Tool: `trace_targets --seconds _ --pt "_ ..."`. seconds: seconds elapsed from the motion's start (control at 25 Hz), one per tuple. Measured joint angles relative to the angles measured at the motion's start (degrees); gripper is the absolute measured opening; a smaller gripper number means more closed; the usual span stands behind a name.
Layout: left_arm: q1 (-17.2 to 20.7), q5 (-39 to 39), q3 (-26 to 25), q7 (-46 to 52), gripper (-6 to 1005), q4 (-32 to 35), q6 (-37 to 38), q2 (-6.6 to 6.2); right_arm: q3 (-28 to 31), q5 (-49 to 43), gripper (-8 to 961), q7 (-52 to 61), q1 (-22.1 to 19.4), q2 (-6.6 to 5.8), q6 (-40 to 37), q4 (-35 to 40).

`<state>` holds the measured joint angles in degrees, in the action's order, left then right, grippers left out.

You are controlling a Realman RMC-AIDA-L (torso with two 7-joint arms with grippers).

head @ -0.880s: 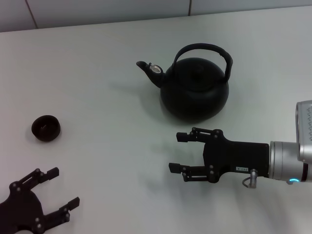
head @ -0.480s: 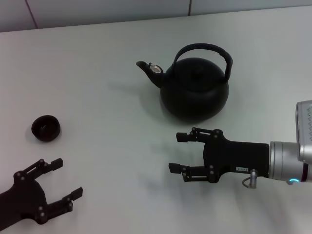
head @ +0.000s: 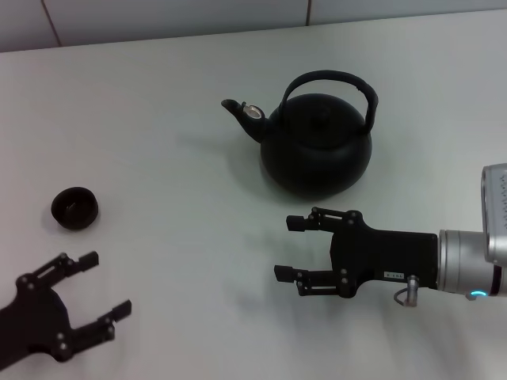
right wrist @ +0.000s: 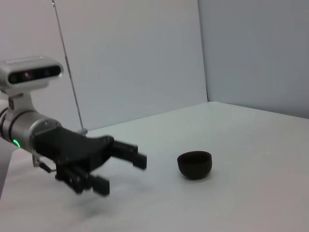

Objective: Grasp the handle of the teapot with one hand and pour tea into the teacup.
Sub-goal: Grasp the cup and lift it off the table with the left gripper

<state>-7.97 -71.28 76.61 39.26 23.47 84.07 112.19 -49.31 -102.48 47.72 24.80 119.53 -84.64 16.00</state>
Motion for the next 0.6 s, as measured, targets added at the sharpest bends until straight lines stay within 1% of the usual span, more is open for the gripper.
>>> trace_targets --seconds 0.04,0.08,0.12,0.16,0.2,0.24,0.28,0.32,0.4,0.56,0.6 --pt "0.46 0.08 -1.55 -0.31 837 0.33 0.86 0.31 0.01 0.0 791 0.0 -0.01 0.0 -0.01 0.0" --pt "1.59 0.15 -7.45 -2.13 837 0.69 1.53 1.85 0.0 0.0 791 0.0 -0.06 0.0 0.0 0.0" --pt "1.59 0.15 -7.45 -2.13 837 0.69 1.53 1.85 0.0 0.0 791 0.0 -0.06 0.0 0.0 0.0" --pt "1.99 0.05 -11.63 -3.53 837 0.75 1.13 3.09 0.0 0.0 791 0.0 -0.1 0.0 0.0 0.0" --pt "1.99 0.05 -11.63 -3.53 837 0.75 1.13 3.09 0.0 0.0 791 0.0 -0.1 0.0 0.0 0.0" --pt "1.99 -0.05 -14.06 -3.71 837 0.75 0.72 3.7 0.0 0.0 791 0.0 -0.13 0.0 0.0 0.0" --pt "1.87 -0.14 -15.46 -3.56 837 0.69 0.22 4.05 0.0 0.0 791 0.0 -0.16 0.0 0.0 0.0" --pt "1.46 -0.08 -16.67 -2.88 838 0.6 -0.57 4.27 0.01 0.0 791 0.0 -0.2 0.0 -0.01 0.0" --pt "0.54 -0.1 -17.21 -1.51 838 0.45 -2.37 4.39 0.0 0.0 791 0.0 -0.25 0.0 -0.01 0.0" --pt "-1.78 -0.15 -17.03 0.04 838 0.36 -7.27 4.58 0.0 0.0 790 0.0 -0.18 0.0 -0.09 0.0" --pt "-1.78 -0.15 -17.03 0.04 838 0.36 -7.27 4.58 0.0 0.0 790 0.0 -0.18 0.0 -0.09 0.0"
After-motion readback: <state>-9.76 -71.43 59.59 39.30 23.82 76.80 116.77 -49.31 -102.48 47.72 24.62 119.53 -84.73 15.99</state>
